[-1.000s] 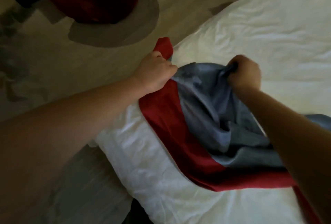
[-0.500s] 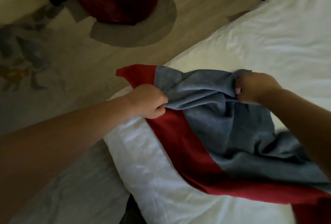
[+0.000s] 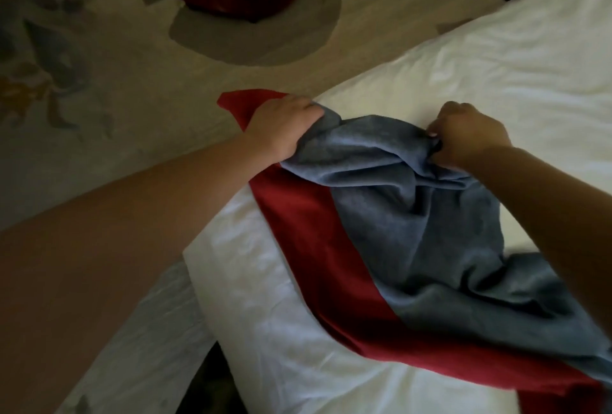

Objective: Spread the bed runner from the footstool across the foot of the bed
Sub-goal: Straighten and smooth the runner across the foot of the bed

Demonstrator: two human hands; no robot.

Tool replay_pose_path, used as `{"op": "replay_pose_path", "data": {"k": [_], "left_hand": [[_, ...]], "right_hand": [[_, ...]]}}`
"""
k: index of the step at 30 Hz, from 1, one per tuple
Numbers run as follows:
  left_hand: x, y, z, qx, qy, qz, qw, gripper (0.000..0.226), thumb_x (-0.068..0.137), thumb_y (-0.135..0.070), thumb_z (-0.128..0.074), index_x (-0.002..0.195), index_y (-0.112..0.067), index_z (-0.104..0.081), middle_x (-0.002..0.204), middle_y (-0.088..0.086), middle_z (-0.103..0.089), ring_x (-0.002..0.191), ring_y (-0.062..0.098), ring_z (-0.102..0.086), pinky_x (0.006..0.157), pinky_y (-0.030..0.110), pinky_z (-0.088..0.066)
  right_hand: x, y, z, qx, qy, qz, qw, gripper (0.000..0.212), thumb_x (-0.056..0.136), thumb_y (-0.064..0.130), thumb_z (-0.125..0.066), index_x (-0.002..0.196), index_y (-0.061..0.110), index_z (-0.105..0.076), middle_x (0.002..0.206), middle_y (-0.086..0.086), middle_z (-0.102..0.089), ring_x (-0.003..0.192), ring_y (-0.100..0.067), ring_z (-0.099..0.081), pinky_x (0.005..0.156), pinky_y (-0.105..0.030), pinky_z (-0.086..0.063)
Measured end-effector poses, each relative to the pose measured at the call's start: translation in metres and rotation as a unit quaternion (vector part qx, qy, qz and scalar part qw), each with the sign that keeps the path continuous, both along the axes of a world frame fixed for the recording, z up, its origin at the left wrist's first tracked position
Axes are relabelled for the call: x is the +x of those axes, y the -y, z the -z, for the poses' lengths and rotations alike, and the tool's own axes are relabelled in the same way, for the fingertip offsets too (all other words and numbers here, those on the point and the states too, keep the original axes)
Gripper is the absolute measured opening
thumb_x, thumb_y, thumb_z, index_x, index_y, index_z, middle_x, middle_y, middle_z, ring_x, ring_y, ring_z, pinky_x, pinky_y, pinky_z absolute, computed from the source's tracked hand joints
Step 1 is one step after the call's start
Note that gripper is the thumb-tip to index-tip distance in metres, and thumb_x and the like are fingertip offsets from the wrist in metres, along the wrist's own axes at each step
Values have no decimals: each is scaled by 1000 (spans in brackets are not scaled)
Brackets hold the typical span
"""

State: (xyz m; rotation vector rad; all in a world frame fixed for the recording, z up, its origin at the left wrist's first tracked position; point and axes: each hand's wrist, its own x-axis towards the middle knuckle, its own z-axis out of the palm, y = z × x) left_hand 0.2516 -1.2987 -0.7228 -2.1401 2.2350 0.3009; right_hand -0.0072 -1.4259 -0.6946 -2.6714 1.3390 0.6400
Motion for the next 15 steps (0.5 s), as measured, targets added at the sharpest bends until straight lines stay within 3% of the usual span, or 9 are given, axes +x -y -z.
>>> {"op": "replay_pose_path", "data": {"k": [3, 5, 6, 8, 10, 12, 15], "left_hand": [[10, 14, 2, 58, -33, 4, 998, 55, 87, -17, -54, 140, -21, -38, 134, 5, -51, 120, 26, -51, 94, 44, -46], [12, 20, 2, 77, -38, 10, 996, 48, 88, -16, -51, 134, -23, -44, 122, 6, -59, 109, 28, -58, 86, 44, -49], [13, 22, 2, 58, -30, 12, 998, 37, 87, -14, -49, 124, -21, -52, 109, 6, -64, 98, 29, -61, 78, 42, -50], [18, 27, 0, 21, -13, 5, 1000, 19, 85, -9, -48, 97, -17, -60, 87, 5, -64, 81, 27, -60, 66, 36, -45], [28, 31, -1, 18, -10, 0, 1000, 15, 84, -4, -49, 82, -15, -58, 78, 3, -61, 76, 26, -58, 62, 34, -40], [44, 34, -4, 9, -18, -2, 1000, 13, 85, -5, -51, 79, -15, -57, 78, 4, -61, 76, 27, -58, 62, 34, -41], [72, 42, -13, -59, -45, -18, 997, 5, 86, -11, -56, 83, -13, -59, 84, 7, -62, 78, 26, -59, 60, 33, -39]], "right_hand": [[12, 9, 0, 71, -10, -8, 997, 54, 70, 35, -72, 118, 27, -52, 100, -3, -56, 88, -30, -57, 74, -37, -50], [18, 18, -3, 106, -58, -13, 993, 83, 67, 37, -75, 138, 35, -31, 108, 0, -57, 100, -31, -58, 76, -37, -49], [20, 21, -4, 113, -68, -14, 991, 83, 69, 36, -74, 139, 38, -30, 107, 1, -58, 100, -31, -59, 77, -37, -50], [28, 29, -5, 100, -67, -10, 993, 48, 76, 29, -66, 121, 37, -53, 89, 5, -59, 85, -27, -59, 70, -36, -51], [39, 36, -7, 57, -63, -1, 996, 19, 80, 22, -61, 97, 31, -66, 72, 6, -51, 72, -23, -53, 63, -32, -42], [50, 46, -12, 1, -42, 3, 999, 14, 77, 15, -63, 88, 22, -68, 70, 0, -50, 69, -28, -52, 61, -32, -38], [65, 67, -20, -140, 78, 23, 987, 18, 75, 7, -67, 92, 10, -65, 90, -19, -55, 77, -41, -57, 62, -36, -38]]}}
